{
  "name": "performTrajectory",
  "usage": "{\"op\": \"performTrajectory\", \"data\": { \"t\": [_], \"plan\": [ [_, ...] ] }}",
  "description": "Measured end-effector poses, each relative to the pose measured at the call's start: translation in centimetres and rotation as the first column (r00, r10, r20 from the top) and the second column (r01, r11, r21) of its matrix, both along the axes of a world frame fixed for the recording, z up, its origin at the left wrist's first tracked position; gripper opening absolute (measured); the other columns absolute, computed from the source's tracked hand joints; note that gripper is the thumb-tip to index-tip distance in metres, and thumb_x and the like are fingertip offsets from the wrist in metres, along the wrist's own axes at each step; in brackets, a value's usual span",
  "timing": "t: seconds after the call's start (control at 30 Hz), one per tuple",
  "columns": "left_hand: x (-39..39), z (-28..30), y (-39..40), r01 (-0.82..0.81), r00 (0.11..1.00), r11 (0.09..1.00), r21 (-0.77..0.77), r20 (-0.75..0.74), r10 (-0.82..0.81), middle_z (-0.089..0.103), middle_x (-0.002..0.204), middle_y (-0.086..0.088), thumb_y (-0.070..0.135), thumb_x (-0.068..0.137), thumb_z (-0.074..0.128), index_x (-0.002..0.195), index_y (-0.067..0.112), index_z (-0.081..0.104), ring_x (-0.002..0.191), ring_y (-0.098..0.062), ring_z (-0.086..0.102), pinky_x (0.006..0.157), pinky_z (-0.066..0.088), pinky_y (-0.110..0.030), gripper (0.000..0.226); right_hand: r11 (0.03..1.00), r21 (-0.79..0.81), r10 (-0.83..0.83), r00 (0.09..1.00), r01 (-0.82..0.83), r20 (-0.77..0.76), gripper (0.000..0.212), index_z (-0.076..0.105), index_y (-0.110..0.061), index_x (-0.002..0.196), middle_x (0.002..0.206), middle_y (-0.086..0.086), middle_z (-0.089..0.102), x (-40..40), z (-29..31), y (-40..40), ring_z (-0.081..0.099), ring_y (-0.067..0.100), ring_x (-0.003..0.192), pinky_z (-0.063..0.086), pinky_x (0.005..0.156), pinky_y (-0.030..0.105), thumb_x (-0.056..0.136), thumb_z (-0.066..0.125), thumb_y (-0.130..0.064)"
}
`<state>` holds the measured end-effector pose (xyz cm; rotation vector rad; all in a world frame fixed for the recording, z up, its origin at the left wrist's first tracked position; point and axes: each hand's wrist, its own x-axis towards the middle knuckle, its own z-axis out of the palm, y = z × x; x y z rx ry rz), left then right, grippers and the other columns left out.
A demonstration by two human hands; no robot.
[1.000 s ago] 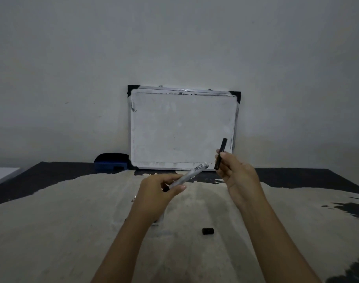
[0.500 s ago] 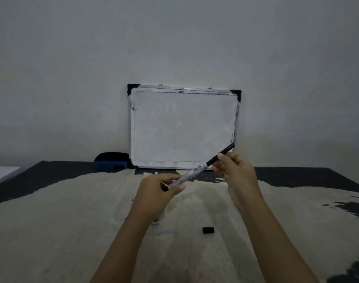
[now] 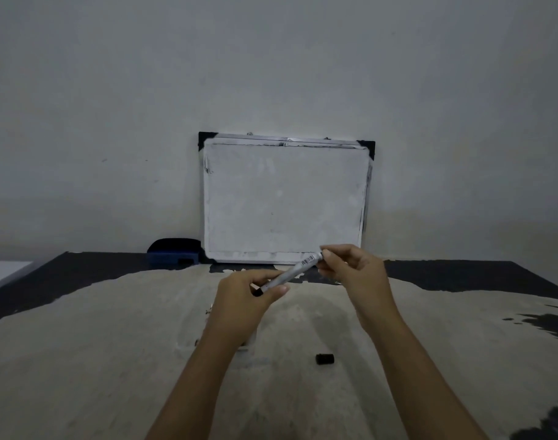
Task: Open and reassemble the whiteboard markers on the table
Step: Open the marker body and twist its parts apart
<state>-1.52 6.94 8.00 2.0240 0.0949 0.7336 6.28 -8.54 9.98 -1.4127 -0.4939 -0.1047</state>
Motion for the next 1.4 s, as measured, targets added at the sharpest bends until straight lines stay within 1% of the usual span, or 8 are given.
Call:
{"op": "performTrajectory", "data": {
  "t": [0.3, 0.4, 0.53, 0.67, 0.77, 0.83, 0.93, 1.4],
  "plan": [
    [-0.1, -0.2, 0.2, -0.020, 1.000, 1.000, 0.002, -0.015, 0.020, 0.059, 0.070, 0.025, 0.019, 0.077, 0.071, 0.101, 0.023, 0.071, 0.058, 0.012, 0.057, 0.058, 0.049, -0.014, 0.024, 0.943, -0.282, 0.132, 0.977, -0.177, -0.169, 0.019, 0.070, -0.007, 0.101, 0.092, 0.010, 0.073, 0.8, -0.1, -2.0, 0.069, 0.015, 0.078, 0.056, 0.064, 0.016, 0.082, 0.066, -0.010],
    [-0.2, -0.3, 0.4, -0.033, 0.999, 0.999, -0.005, -0.022, 0.033, 0.059, 0.070, 0.025, 0.019, 0.077, 0.071, 0.100, 0.024, 0.071, 0.059, 0.009, 0.058, 0.059, 0.049, -0.015, 0.024, 0.490, -0.846, 0.122, 0.977, -0.211, -0.173, 0.023, 0.065, -0.015, 0.097, 0.099, 0.007, 0.070, 1.1, -0.6, -2.9, 0.067, 0.017, 0.084, 0.056, 0.072, 0.025, 0.076, 0.073, -0.016],
    [0.0, -0.4, 0.4, -0.031, 0.999, 1.000, 0.000, -0.031, 0.031, 0.060, 0.071, 0.022, 0.019, 0.077, 0.070, 0.101, 0.024, 0.070, 0.062, 0.001, 0.059, 0.055, 0.049, -0.010, 0.024, 0.134, -0.957, 0.239, 0.946, -0.257, -0.221, 0.025, 0.064, -0.028, 0.084, 0.088, -0.010, 0.062, 0.6, -2.0, -1.9, 0.059, 0.008, 0.081, 0.049, 0.083, 0.028, 0.066, 0.081, -0.026],
    [0.0, -0.4, 0.5, -0.038, 0.999, 0.999, -0.012, -0.031, 0.038, 0.061, 0.071, 0.020, 0.019, 0.077, 0.071, 0.100, 0.023, 0.071, 0.062, -0.004, 0.057, 0.053, 0.047, -0.005, 0.023, 0.230, -0.940, 0.301, 0.937, -0.251, -0.177, 0.013, 0.068, -0.021, 0.085, 0.091, -0.002, 0.069, 0.9, -2.7, -1.4, 0.066, 0.017, 0.089, 0.053, 0.084, 0.029, 0.075, 0.073, -0.015],
    [0.0, -0.4, 0.6, -0.028, 0.999, 0.999, -0.028, -0.041, 0.026, 0.061, 0.071, 0.019, 0.018, 0.077, 0.070, 0.101, 0.023, 0.070, 0.061, -0.006, 0.057, 0.052, 0.046, -0.003, 0.024, 0.661, -0.726, 0.172, 0.980, -0.188, -0.098, 0.018, 0.067, -0.008, 0.100, 0.087, 0.008, 0.069, 1.1, -1.8, -1.9, 0.064, 0.016, 0.075, 0.056, 0.071, 0.023, 0.084, 0.061, -0.003],
    [0.0, -0.3, 0.5, -0.008, 0.999, 0.999, -0.048, -0.042, 0.006, 0.062, 0.070, 0.017, 0.018, 0.078, 0.070, 0.100, 0.025, 0.070, 0.061, -0.007, 0.057, 0.052, 0.046, -0.005, 0.023, 0.955, -0.223, 0.143, 0.961, -0.196, -0.236, 0.012, 0.065, -0.003, 0.096, 0.085, 0.012, 0.067, 0.9, -0.6, -1.9, 0.065, 0.015, 0.070, 0.056, 0.062, 0.017, 0.085, 0.060, 0.000],
    [0.1, -0.2, 0.3, 0.018, 0.999, 0.997, -0.073, -0.044, -0.021, 0.063, 0.070, 0.015, 0.017, 0.077, 0.070, 0.098, 0.027, 0.070, 0.061, -0.008, 0.057, 0.053, 0.049, -0.008, 0.023, 0.958, 0.255, 0.224, 0.903, -0.135, -0.366, 0.004, 0.063, 0.000, 0.086, 0.074, 0.010, 0.069, 0.9, 0.5, -1.7, 0.070, 0.014, 0.064, 0.060, 0.063, 0.022, 0.084, 0.060, -0.001],
    [0.2, -0.4, -0.4, -0.001, 0.999, 0.999, -0.054, -0.044, -0.001, 0.067, 0.073, 0.013, 0.019, 0.077, 0.071, 0.101, 0.024, 0.071, 0.054, -0.003, 0.057, 0.059, 0.052, -0.017, 0.024, 0.987, 0.161, 0.014, 0.979, 0.019, -0.203, 0.005, 0.067, -0.006, 0.081, 0.077, 0.010, 0.070, 0.2, -0.3, 0.1, 0.069, 0.016, 0.067, 0.059, 0.062, 0.022, 0.082, 0.065, -0.001]
  ]
}}
